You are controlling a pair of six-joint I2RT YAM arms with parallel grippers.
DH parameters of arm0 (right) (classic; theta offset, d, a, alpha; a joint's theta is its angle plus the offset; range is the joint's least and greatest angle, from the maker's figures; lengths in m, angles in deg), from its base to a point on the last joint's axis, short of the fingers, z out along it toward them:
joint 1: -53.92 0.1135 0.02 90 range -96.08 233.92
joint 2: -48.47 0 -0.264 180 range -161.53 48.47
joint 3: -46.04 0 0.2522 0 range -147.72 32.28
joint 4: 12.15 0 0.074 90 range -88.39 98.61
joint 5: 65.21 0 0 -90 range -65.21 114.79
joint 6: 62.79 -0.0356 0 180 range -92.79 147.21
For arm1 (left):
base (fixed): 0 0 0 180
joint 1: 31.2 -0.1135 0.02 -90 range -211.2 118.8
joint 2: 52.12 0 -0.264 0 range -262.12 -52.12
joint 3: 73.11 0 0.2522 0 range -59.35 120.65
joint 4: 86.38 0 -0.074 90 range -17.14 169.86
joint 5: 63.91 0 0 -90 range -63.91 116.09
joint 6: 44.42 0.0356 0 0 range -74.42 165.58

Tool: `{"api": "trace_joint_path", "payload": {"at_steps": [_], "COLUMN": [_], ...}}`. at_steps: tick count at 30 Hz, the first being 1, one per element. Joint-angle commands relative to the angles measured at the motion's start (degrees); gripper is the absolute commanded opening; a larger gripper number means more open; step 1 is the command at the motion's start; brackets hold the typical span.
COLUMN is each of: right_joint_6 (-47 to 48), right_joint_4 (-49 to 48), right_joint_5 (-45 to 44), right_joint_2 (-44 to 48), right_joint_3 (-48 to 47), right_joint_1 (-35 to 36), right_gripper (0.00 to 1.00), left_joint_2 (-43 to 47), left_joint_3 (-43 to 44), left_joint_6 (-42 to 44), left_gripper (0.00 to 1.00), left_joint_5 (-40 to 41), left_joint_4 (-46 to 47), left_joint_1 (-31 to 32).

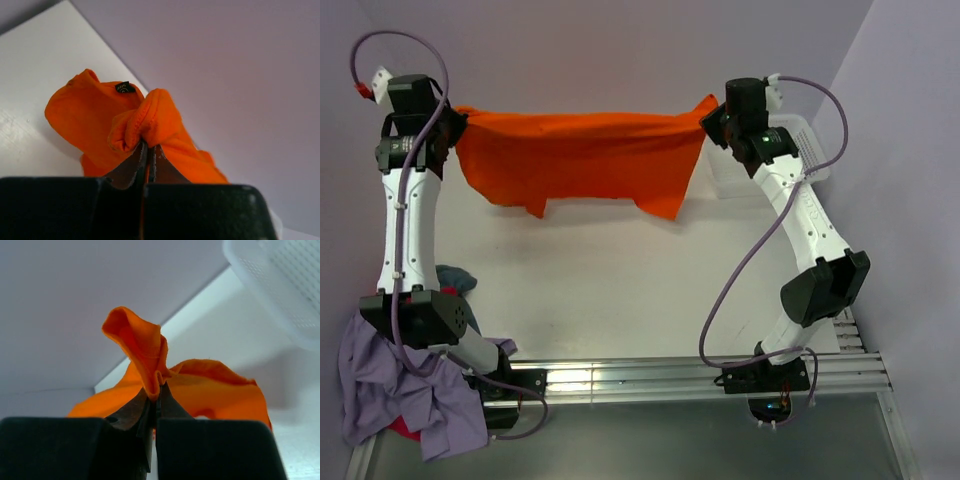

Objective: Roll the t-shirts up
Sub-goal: Fold the tshirt

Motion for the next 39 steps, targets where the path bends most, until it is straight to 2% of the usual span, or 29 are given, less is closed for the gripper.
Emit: {"api": "trace_joint_path", "payload": {"at_steps": [1,4,9,14,19,26,32,35,39], "right_joint_6": [3.07,3.95,6.41,7.73,8.52,8.88,8.26,8.0,7.91], "right_joint_4": [3.31,-0.12,0.13,-1.54,-2.07,-2.51,-2.68,-1.81,0.3], "right_joint_5": [2.22,4.33,6.01,7.24,6.71,6.63,9.96,12.07,14.09], "right_joint_2": [0.27,3.61,8.17,16.87,22.07,19.35,10.39,5.56,1.16], "right_joint_3": [-3.95,0.62,3.87,9.32,11.7,10.3,3.89,-3.3,-11.73], "right_joint_1": [-1.33,-1.33,-1.33,-1.33,-1.33,-1.42,-3.17,-4.4,-5.54], "right_gripper": [0.0,0.0,0.0,0.0,0.0,0.0,0.0,0.0,0.0], "left_joint_2": [-0.29,4.18,9.9,17.44,20.01,15.89,8.7,4.56,0.16], "left_joint_3": [5.38,3.27,5.11,3.27,3.0,2.05,2.47,7.56,19.93], "left_joint_6": [2.93,4.25,7.06,7.68,7.5,6.45,5.22,4.87,5.48], "left_gripper": [0.0,0.0,0.0,0.0,0.01,0.0,0.0,0.0,0.0], "left_joint_5": [-2.41,-1.8,0.84,0.4,-0.48,-1.62,-4.86,-6.98,-6.72], "left_joint_4": [-5.51,-3.83,-6.99,-6.9,-7.34,-5.51,-3.65,-4.53,-6.55], "left_joint_1": [-0.72,-0.72,-0.89,-0.98,-0.89,-0.98,-2.04,-2.56,-2.56]}}
